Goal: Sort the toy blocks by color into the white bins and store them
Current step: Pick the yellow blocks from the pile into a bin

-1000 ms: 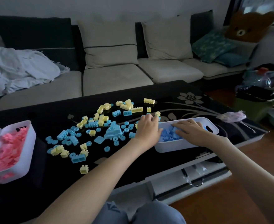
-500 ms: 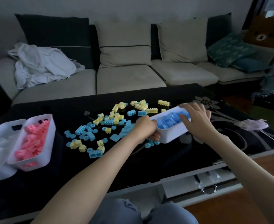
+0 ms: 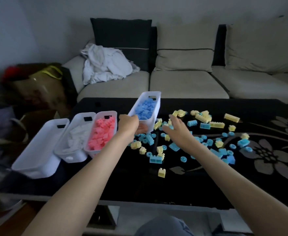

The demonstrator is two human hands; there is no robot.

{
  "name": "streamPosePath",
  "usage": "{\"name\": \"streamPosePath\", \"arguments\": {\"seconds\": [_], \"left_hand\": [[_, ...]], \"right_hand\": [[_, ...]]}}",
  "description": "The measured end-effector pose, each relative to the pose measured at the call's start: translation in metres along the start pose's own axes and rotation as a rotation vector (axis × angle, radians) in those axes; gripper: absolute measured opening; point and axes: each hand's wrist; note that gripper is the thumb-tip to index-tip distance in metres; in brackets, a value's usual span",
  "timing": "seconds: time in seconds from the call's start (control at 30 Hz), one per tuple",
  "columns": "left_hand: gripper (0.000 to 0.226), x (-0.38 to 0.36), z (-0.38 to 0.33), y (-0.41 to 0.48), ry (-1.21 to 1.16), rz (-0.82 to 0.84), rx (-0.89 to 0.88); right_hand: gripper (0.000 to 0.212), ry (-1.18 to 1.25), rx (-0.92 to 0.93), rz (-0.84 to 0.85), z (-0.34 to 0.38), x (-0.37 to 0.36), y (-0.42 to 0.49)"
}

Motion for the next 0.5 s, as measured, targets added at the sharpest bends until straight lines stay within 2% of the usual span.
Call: {"name": "streamPosePath", "arguments": {"seconds": [0.13, 0.2, 0.33, 0.5], "left_hand": [[0.040, 0.032, 0.017, 0.015, -0.051, -0.090, 0.041], [0.039, 0.042, 0.022, 0.016, -0.066, -0.115, 0.028], [0.039, 0.051, 0.029, 0.021, -0.061, -0.120, 0.011], [0.043, 0.056, 0.033, 0.032, -0.119, -0.160, 0.027]], "right_hand": [[0.067, -0.310, 0.102, 0.166, 0.017, -0.045, 0.014], [0.070, -0.428, 0.163, 0.220, 0.025, -0.066, 0.016], [0.072, -0.542, 0.200, 0.255, 0.033, -0.096, 0.019], [0.064, -0.650, 0.228, 0.204, 0.031, -0.110, 0.040]]}}
Point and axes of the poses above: each hand's wrist, its own y-axis towards the middle knuckle, its own x-axis out of the back of the hand, z = x × y, and after that the axes turned 10 degrees about -x, right-handed
